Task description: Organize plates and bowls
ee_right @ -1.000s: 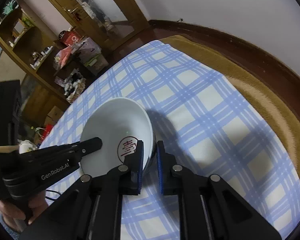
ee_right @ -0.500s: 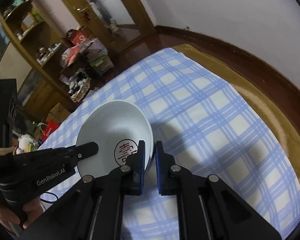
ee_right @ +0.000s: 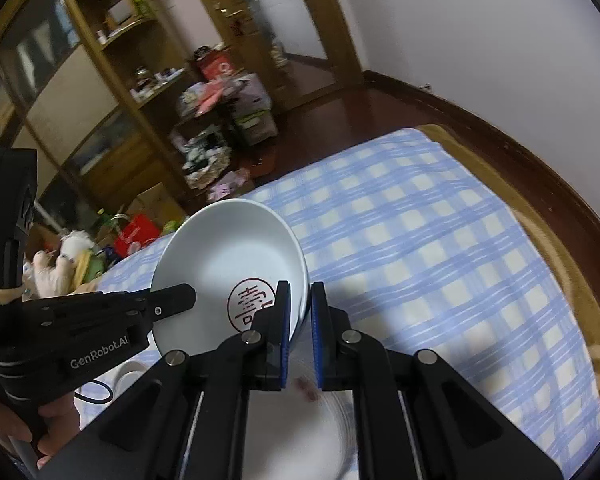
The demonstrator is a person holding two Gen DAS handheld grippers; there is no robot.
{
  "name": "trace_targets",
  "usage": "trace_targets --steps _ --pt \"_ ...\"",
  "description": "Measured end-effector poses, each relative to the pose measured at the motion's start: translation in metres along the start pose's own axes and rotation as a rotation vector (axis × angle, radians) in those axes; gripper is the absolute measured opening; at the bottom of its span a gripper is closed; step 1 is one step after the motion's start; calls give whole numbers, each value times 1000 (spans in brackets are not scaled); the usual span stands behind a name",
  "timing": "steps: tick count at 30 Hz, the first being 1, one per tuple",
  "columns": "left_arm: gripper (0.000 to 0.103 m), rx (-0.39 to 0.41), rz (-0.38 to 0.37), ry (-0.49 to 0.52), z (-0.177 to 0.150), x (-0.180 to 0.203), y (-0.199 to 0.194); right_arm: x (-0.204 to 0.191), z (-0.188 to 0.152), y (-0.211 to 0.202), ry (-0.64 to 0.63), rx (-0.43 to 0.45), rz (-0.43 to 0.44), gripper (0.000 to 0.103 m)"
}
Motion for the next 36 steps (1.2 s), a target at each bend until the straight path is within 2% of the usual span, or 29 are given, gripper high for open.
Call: trace_targets --steps 11,18,23,36 --pt "9 40 45 -88 -53 -61 -75 -80 -30 -33 -95 -1 67 11" --pt "9 59 57 -160 -86 -94 -99 -124 -50 -44 -164 -8 90 11" --pt "9 55 56 -210 -109 -114 -102 -143 -67 -39 -200 -39 100 11" --pt "10 -2 59 -318 -155 -155 -65 -163 -104 3 -283 -140 115 11"
Point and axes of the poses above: each gripper's, at about its wrist camera, not at the fingertips, and y roughly the way its jaws point, x to its right, z to its top, the point moved 2 cm from there along y, roughly the way its jaws point, and after that the axes turned 6 degrees about -z, right-handed, at the moved point
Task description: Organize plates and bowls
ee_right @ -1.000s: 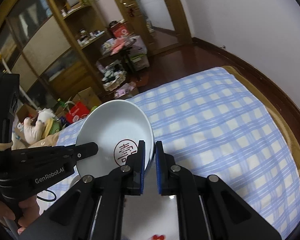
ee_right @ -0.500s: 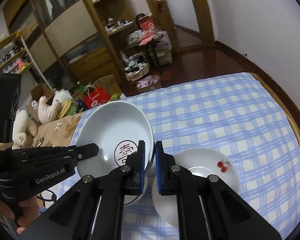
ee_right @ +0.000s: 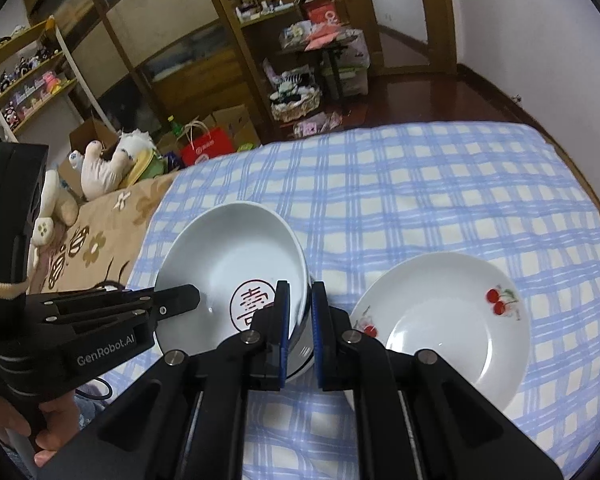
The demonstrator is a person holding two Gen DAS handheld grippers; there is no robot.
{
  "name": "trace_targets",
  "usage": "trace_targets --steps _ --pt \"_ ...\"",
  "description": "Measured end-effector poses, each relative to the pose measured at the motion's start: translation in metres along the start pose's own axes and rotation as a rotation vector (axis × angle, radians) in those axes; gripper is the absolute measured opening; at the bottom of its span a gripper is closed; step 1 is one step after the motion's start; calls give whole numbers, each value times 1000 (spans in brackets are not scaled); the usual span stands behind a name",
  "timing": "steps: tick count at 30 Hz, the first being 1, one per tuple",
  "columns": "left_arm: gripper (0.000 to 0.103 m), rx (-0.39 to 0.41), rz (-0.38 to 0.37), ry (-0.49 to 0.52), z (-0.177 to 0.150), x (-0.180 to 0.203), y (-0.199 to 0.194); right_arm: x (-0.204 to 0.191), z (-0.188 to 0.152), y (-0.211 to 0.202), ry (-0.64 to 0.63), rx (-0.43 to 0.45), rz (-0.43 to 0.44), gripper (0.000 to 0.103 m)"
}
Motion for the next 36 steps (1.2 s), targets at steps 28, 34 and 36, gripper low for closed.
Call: trace_targets --steps 28,34,36 --pt "14 -112 126 2 -17 -23 68 -6 -30 67 -183 -68 19 13" --pt "17 -105 118 18 -16 -18 68 -14 -26 71 -270 -28 24 16" --pt "17 -93 102 16 -18 -19 66 -15 -25 71 -295 -30 30 16"
Point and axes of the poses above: each gripper's, at about its wrist camera, not at the fingertips, and y roughly the way its jaws point, x to its right, z to its top, the point moved 2 cm from there along y, roughly the way its jaws point, and after that the axes turned 6 degrees about -z, right-handed, at the moved point
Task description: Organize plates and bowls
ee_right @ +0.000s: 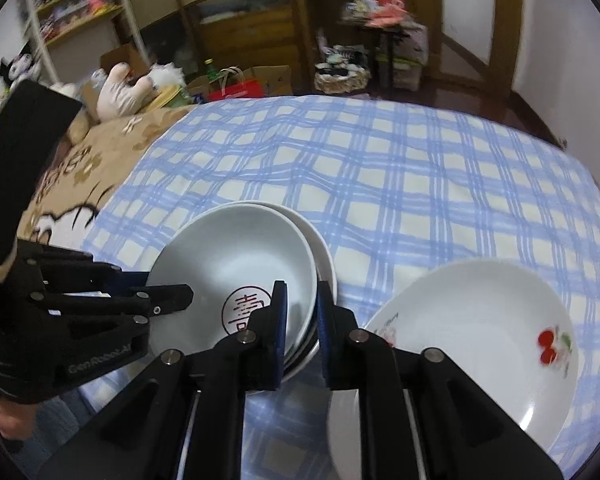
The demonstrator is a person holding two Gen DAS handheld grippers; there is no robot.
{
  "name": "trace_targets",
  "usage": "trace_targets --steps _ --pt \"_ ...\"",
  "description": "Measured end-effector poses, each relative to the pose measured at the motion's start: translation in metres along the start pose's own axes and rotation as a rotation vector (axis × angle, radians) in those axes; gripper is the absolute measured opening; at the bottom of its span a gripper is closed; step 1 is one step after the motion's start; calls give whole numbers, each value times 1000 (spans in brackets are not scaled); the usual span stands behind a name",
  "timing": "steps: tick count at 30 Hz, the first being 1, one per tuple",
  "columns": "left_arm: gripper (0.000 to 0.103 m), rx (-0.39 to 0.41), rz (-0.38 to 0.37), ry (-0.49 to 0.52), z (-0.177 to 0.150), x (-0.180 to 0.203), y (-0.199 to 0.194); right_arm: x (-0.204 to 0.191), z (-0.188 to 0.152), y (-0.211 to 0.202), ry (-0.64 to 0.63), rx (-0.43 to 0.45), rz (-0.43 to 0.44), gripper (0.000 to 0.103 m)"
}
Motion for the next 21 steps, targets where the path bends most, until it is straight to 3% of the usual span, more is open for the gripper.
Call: trace_targets --steps 4,9,21 --pt "16 -2 -22 -14 -2 -5 -1 2 1 1 13 -6 10 16" --pt "16 32 27 53 -5 -1 -12 2 2 1 22 -6 3 16" --pt "22 51 -25 -8 -5 -16 -28 3 1 0 35 -9 -15 16"
Point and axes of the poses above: each gripper's, at about its wrist camera, not at the fingertips, and y roughly the way its jaws point, x to its right, z to its top, the point moved 2 cm from there along y, roughly the way its jaws point, and after that the axes turned 6 degrees about -z, right-handed, at the moved point
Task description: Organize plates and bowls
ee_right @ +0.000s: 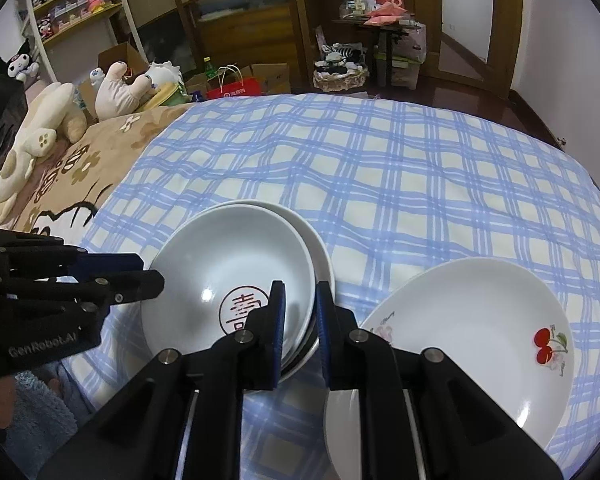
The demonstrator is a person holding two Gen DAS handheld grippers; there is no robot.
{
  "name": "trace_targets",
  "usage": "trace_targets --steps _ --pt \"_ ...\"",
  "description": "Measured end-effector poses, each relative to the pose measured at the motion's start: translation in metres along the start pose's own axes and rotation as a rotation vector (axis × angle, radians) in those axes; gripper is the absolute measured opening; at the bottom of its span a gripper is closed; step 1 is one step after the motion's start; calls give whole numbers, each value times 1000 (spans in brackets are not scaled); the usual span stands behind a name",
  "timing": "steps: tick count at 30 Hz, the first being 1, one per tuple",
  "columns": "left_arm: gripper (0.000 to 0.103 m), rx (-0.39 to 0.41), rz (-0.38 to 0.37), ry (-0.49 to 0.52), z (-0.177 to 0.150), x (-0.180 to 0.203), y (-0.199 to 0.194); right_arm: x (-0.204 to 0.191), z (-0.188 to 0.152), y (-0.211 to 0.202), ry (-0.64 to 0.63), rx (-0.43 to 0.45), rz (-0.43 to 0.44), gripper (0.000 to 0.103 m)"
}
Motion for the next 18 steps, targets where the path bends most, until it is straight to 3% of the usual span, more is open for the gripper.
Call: trace_targets --steps 4,6,10,14,15,16,18 --pt "24 1 6 -9 -1 -3 -1 1 0 -2 0 2 -5 17" --pt "31 -8 9 -12 -1 -3 1 1 0 -3 3 3 -7 17" --pt "40 -8 0 -29 0 -7 0 6 2 -9 19 10 -7 30" --pt "56 31 38 -30 -1 -10 -8 11 8 -18 32 22 -15 32" --pt "58 37 52 -30 -1 -10 -10 13 9 -20 34 23 -15 41" --pt "59 40 57 -36 -1 -11 -11 15 10 -23 37 27 -15 56" --pt "69 41 47 -56 0 -15 -12 18 11 -27 42 54 -32 71"
Point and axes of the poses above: each gripper's, at about its wrist camera, not at the fingertips, and y roughly the way its jaws point, x to its right, z to its top, the point moved 2 cm from there along y, roughly the way its jaws point, and after that the axes turned 6 degrees about -z, right-handed, at the moved point
